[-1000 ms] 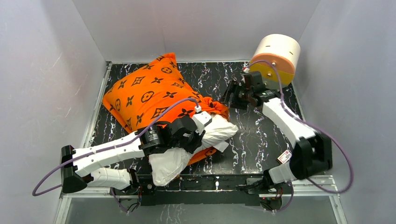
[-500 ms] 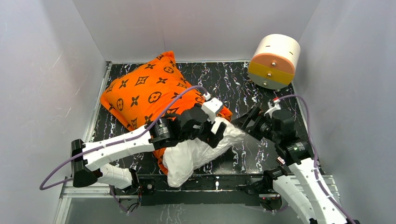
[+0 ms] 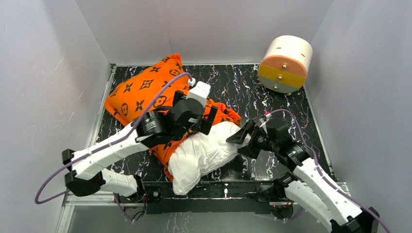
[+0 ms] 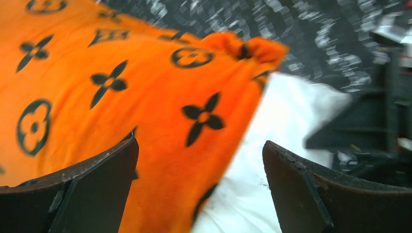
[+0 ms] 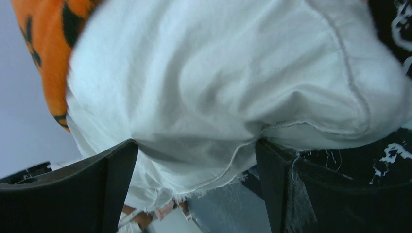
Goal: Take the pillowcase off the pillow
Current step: Remove the pillow from the pillowcase.
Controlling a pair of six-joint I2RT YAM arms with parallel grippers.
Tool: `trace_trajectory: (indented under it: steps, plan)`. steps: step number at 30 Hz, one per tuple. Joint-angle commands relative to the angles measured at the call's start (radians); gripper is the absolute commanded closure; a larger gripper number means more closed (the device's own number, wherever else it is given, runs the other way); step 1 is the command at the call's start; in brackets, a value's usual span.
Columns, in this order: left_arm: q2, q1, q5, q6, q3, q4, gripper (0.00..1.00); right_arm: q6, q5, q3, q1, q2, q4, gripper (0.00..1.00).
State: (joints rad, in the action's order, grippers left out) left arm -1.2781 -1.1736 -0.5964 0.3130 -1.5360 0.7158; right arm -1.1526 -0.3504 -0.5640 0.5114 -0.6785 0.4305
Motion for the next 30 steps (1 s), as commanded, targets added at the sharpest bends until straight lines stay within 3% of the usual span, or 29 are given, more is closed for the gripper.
trace_trajectory:
  steps: [1, 7, 10, 13, 16, 19, 21, 24, 26, 30]
  plan:
    - [-0.11, 0.057, -0.14, 0.089, -0.058, 0.263, 0.02, -0.075, 0.064, 0.017, 0.154, -0.024, -0.001, 0.01]
    - [-0.146, 0.108, -0.111, 0.075, -0.071, 0.258, 0.02, -0.144, 0.023, 0.087, 0.271, -0.147, -0.286, 0.02]
    - [-0.115, 0.118, -0.106, 0.07, -0.046, 0.243, 0.02, -0.133, 0.063, 0.054, 0.273, -0.237, -0.349, 0.23]
    - [-0.079, 0.121, -0.112, 0.097, -0.027, 0.275, 0.02, -0.018, 0.292, -0.088, 0.273, -0.277, -0.193, 0.41]
    - [-0.028, 0.121, -0.132, 0.154, -0.003, 0.325, 0.02, 0.117, 0.673, -0.292, 0.272, -0.325, 0.104, 0.62]
    - [0.047, 0.121, -0.153, 0.208, 0.057, 0.345, 0.02, 0.228, 0.923, -0.386, 0.219, -0.369, 0.248, 0.7]
    - [0.096, 0.121, -0.15, 0.232, 0.094, 0.33, 0.02, 0.358, 0.863, -0.409, 0.112, -0.392, 0.226, 0.65]
    - [0.153, 0.121, -0.131, 0.234, 0.141, 0.276, 0.02, 0.532, 0.673, -0.474, -0.054, -0.441, 0.237, 0.44]
    - [0.169, 0.121, -0.119, 0.223, 0.153, 0.243, 0.02, 0.595, 0.594, -0.531, -0.093, -0.459, 0.298, 0.33]
    - [0.16, 0.121, -0.102, 0.21, 0.155, 0.208, 0.02, 0.556, 0.465, -0.555, -0.094, -0.403, 0.364, 0.12]
